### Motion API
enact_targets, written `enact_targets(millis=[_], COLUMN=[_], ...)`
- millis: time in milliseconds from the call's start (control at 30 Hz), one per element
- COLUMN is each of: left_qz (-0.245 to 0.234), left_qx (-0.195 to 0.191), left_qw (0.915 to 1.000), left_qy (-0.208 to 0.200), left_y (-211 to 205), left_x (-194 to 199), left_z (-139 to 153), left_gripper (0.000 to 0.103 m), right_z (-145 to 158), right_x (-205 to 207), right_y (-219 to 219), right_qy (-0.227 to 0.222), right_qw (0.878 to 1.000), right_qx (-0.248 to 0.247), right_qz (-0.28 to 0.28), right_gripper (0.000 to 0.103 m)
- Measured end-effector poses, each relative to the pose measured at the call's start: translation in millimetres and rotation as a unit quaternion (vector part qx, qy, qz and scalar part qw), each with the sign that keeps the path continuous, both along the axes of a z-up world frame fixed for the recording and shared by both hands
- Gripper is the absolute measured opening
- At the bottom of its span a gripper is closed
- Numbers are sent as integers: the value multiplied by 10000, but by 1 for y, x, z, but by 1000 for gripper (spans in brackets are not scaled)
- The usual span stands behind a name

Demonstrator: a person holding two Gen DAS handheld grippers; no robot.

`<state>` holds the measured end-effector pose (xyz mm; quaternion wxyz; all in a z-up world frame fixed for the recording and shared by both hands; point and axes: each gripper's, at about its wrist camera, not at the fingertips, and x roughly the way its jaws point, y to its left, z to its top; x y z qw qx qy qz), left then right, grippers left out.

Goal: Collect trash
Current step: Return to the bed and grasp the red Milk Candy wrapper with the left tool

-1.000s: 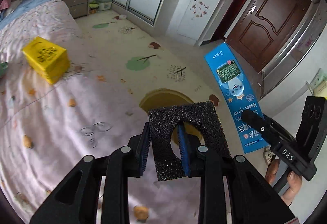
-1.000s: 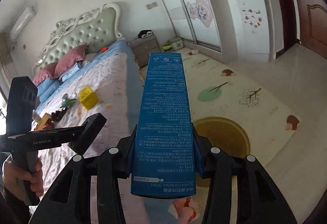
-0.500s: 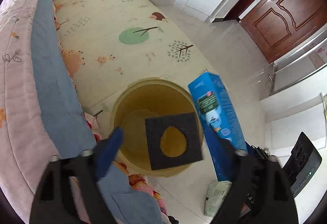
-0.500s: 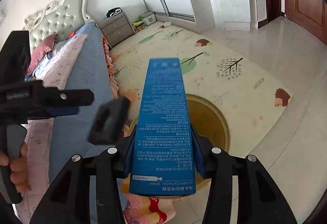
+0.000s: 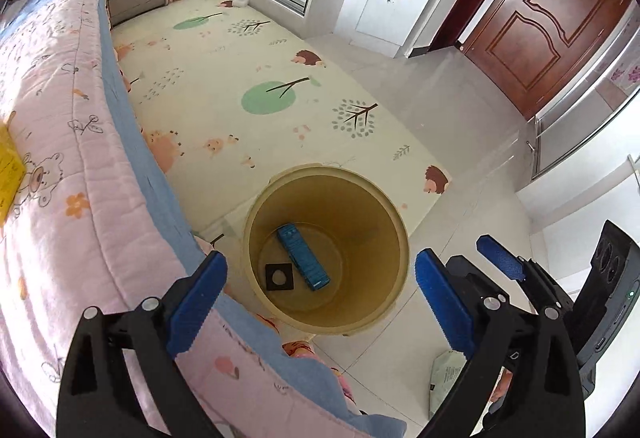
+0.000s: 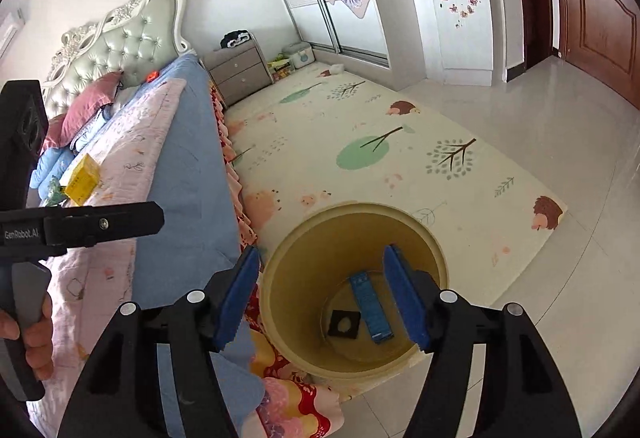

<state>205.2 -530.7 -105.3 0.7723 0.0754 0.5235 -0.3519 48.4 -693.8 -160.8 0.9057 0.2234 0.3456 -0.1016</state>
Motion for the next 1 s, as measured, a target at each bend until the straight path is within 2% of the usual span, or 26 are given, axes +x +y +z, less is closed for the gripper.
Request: enact_targets(millis=[267, 500, 733, 1000], left_qz=[41, 402, 906, 1347], left_qx=[-220, -178, 10, 360], left_qw=[9984, 9924, 9843, 9763], left_qy=[-520, -1153, -1515, -1656], left_y=[55, 139, 241, 344], left_x=[-27, -46, -60, -82], left_z=[47, 84, 102, 89], left_gripper=[95, 95, 95, 95], right_z=[64, 113, 128, 127], right_x=[-15, -15, -2, 9], right_y=[46, 121, 210, 295], right_qy=[-606, -1075, -1152, -1041], right_qw=[9973, 9875, 9728, 9576], right_qx=[-194, -329, -388, -408], right_qz=[362, 1109, 1973, 2655], right_gripper=[64, 64, 64, 64])
